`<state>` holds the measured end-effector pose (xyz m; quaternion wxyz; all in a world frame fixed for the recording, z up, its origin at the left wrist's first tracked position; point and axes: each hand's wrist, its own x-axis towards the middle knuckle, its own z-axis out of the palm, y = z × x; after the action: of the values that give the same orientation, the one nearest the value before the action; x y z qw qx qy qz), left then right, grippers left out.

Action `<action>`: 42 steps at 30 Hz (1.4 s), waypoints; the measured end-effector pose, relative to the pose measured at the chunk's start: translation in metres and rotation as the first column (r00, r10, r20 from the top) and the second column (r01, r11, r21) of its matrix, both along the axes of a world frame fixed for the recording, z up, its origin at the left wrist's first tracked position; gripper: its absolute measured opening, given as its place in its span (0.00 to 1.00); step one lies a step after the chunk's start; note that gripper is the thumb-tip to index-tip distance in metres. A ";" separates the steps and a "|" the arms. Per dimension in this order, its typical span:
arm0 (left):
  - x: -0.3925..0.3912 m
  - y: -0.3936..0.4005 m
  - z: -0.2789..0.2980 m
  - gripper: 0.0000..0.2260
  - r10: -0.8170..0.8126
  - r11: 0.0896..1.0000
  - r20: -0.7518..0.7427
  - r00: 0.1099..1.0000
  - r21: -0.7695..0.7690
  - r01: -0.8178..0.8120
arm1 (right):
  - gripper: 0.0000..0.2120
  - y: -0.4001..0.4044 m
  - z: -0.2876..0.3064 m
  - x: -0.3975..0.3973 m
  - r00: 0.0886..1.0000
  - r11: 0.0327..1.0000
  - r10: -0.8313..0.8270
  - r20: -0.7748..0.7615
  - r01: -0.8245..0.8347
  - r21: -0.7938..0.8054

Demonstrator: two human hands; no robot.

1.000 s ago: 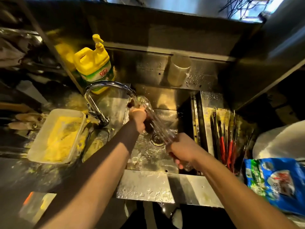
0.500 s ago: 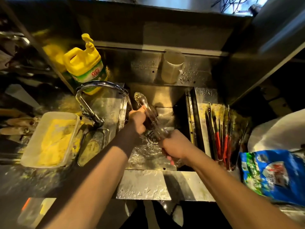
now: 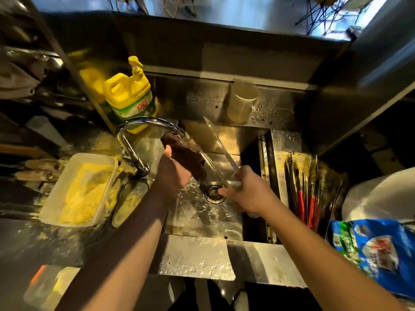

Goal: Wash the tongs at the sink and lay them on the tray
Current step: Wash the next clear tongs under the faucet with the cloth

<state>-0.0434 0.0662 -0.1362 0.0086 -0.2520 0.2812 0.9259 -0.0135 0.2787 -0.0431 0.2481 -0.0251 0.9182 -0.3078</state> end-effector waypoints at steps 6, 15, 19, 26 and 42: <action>0.008 -0.004 -0.003 0.24 -0.008 1.000 0.006 1.000 0.010 0.007 | 0.32 -0.008 0.001 -0.002 0.981 0.989 0.084 0.176 -0.061 -0.134; -0.028 0.002 0.022 0.14 -0.116 0.922 0.314 0.942 -0.318 0.220 | 0.25 -0.034 0.007 0.013 0.929 0.964 0.073 0.363 0.027 -0.263; -0.038 0.008 0.026 0.10 -0.164 0.895 0.360 0.918 -0.337 0.292 | 0.24 -0.039 0.003 0.015 0.922 0.943 0.020 0.387 0.111 -0.314; -0.039 0.014 0.023 0.10 -0.132 0.915 0.369 0.920 -0.311 0.256 | 0.16 -0.038 0.011 0.014 0.917 0.947 -0.005 0.399 0.133 -0.293; -0.037 0.031 0.017 0.10 -0.091 0.925 0.369 0.925 -0.313 0.216 | 0.09 -0.029 0.009 0.014 0.932 0.956 -0.050 0.359 0.148 -0.253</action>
<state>-0.0801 0.0971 -0.1194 0.0872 -0.3860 0.4536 0.7985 0.0007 0.2495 -0.0340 0.3848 0.0423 0.8078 -0.4444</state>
